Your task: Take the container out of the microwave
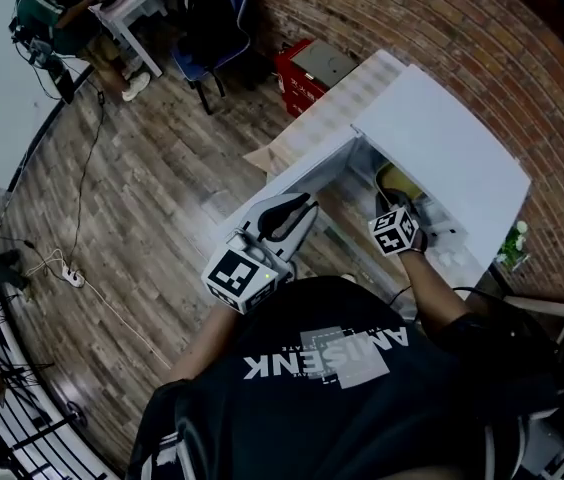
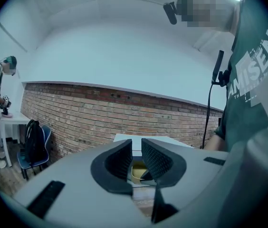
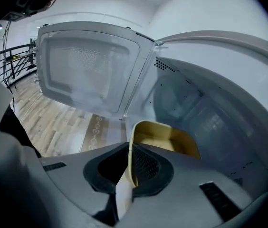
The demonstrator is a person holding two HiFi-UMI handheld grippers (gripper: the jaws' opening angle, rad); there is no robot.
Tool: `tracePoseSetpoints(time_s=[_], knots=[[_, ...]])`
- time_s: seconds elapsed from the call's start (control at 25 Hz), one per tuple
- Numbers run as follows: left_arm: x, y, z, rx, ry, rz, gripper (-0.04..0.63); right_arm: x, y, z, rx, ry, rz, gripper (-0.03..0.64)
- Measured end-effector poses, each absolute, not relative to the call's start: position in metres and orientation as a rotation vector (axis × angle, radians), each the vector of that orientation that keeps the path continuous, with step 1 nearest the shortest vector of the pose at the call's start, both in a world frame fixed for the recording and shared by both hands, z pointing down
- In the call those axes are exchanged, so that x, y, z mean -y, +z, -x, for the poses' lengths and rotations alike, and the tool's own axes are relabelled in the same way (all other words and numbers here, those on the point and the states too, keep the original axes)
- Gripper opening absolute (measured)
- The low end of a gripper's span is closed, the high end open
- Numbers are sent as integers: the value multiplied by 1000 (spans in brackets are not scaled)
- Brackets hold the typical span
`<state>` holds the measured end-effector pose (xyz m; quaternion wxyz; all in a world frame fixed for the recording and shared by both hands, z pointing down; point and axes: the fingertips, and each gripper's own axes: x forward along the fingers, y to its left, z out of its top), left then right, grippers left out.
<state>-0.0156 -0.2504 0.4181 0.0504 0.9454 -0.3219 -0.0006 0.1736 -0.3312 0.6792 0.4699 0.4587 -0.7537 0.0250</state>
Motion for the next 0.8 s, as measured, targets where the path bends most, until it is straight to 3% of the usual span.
tracePoseSetpoints(time_s=[0.56, 0.8], knots=[[260, 420, 25, 912, 75, -2976, 66, 276, 674, -129, 1868, 141, -1103, 52], [268, 422, 31, 828, 71, -2992, 31, 260, 673, -120, 1849, 186, -1142, 52]])
